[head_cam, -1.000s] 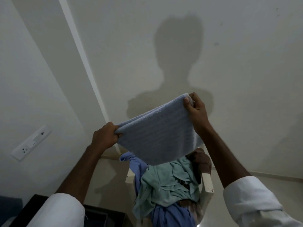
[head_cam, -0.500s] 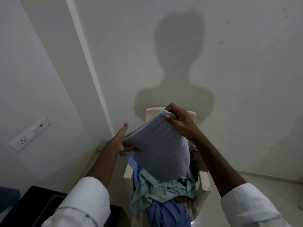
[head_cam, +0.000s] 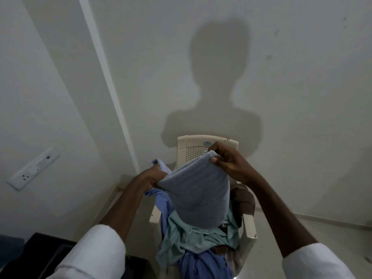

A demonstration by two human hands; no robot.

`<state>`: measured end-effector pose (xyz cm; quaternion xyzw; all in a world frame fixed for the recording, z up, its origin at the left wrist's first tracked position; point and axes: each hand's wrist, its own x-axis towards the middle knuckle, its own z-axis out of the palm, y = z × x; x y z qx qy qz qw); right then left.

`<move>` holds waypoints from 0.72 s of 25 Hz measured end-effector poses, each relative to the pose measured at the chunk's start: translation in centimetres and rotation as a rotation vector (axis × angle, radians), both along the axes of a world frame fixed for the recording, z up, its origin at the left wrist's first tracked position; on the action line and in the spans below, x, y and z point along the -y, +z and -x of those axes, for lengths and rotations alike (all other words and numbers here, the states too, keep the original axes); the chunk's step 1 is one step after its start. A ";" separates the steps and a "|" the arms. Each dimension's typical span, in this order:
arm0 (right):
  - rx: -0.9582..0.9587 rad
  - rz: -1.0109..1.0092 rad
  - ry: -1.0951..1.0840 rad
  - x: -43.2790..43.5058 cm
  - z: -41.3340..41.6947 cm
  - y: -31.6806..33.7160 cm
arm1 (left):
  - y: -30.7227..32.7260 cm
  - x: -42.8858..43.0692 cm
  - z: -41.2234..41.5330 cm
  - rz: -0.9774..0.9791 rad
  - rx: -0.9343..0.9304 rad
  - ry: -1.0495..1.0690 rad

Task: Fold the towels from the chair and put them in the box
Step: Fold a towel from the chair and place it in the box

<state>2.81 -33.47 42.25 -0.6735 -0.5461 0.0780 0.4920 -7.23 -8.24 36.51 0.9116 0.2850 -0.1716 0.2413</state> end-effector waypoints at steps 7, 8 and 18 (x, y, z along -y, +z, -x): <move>-0.150 -0.004 -0.094 -1.0 -1.1 -2.8 | 5.8 5.3 4.4 0.447 0.260 -0.448; -0.183 -0.002 -0.080 -1.6 -0.7 -3.2 | 6.0 5.4 4.2 0.438 0.244 -0.512; -0.320 -0.143 0.004 -3.5 2.4 -4.0 | 5.3 6.3 5.3 0.613 0.452 -0.214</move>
